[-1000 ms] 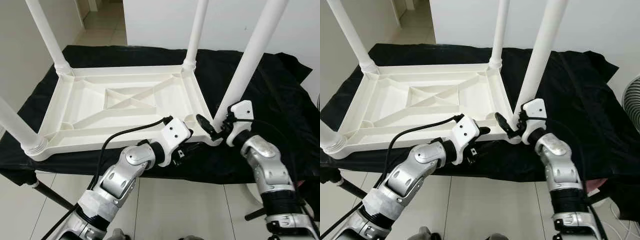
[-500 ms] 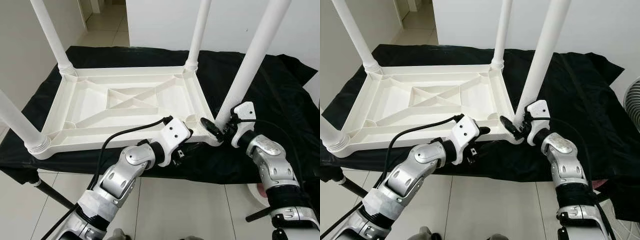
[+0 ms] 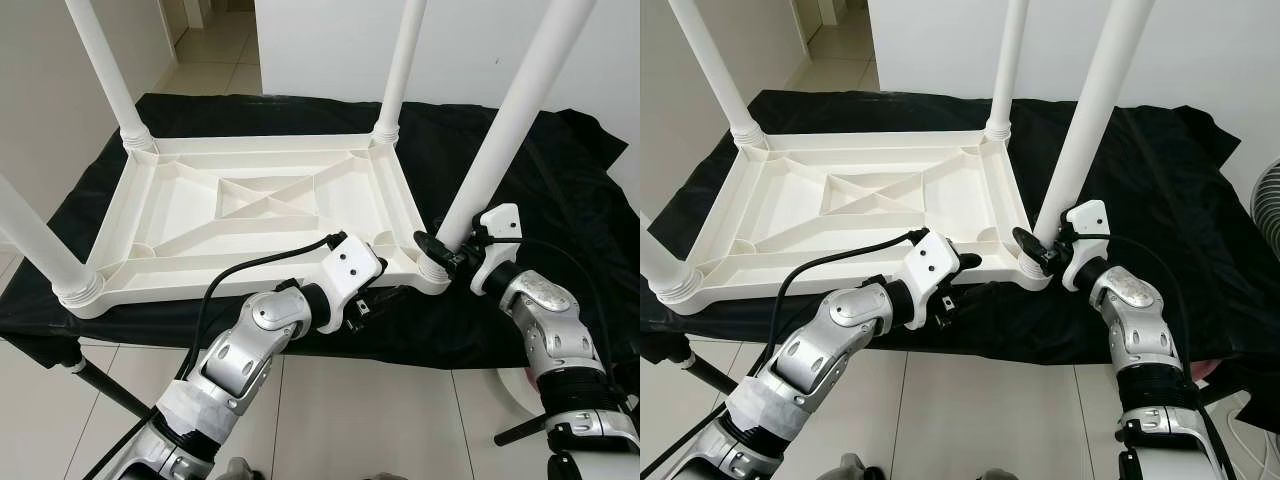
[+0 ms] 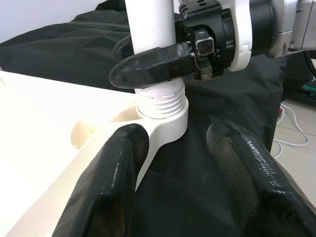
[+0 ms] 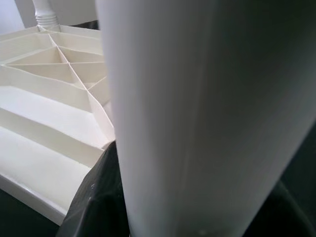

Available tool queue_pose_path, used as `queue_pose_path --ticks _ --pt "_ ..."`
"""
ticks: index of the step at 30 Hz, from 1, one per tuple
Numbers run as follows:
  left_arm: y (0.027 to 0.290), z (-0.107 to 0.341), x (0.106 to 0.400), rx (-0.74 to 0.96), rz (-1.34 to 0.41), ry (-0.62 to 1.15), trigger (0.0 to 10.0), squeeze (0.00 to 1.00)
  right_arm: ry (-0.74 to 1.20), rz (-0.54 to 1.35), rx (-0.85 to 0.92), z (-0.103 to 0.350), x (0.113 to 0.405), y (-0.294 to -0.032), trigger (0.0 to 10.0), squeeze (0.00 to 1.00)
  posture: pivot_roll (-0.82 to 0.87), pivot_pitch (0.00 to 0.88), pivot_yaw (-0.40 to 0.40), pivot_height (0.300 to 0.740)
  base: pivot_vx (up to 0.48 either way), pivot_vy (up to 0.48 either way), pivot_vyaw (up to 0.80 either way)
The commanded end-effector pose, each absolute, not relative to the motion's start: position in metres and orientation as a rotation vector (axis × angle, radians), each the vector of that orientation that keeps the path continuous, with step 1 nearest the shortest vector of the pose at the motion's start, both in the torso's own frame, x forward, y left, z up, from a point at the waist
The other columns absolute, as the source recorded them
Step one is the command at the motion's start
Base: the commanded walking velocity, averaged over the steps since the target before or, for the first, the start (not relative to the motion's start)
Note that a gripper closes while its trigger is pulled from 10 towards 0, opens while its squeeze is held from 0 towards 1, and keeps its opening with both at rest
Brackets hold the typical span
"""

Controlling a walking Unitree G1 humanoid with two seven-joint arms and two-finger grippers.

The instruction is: Building children table

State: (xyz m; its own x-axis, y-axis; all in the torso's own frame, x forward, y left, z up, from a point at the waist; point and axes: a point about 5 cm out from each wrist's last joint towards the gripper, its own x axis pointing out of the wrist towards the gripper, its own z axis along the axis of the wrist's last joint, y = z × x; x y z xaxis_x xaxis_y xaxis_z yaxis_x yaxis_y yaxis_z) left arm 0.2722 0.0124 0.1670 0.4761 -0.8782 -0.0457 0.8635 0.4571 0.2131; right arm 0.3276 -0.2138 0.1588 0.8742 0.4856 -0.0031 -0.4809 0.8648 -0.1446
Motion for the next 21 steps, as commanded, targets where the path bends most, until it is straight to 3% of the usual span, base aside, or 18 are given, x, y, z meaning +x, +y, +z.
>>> queue_pose_path --ticks 1,9,12,21 --pt "0.011 0.169 0.271 0.227 -1.112 -0.076 10.0 0.0 0.004 0.467 -0.096 0.15 0.326 -0.213 10.0 0.0 -0.12 0.054 0.031 0.74 0.0 0.0 0.0" --pt "0.012 0.167 0.27 0.224 -1.109 -0.069 10.0 0.0 -0.017 0.275 -0.046 0.157 0.318 -0.192 10.0 0.0 -0.13 0.068 0.033 0.74 0.0 0.0 0.0" --pt "0.012 0.165 0.27 0.225 -1.114 -0.064 10.0 0.0 -0.009 0.087 0.009 0.158 0.308 -0.179 10.0 0.0 -0.14 0.074 0.037 0.74 0.0 0.0 0.0" --pt "0.012 0.165 0.27 0.226 -1.12 -0.064 10.0 0.0 -0.015 -0.001 0.033 0.158 0.299 -0.165 10.0 0.0 -0.15 0.078 0.041 0.74 0.0 0.0 0.0"
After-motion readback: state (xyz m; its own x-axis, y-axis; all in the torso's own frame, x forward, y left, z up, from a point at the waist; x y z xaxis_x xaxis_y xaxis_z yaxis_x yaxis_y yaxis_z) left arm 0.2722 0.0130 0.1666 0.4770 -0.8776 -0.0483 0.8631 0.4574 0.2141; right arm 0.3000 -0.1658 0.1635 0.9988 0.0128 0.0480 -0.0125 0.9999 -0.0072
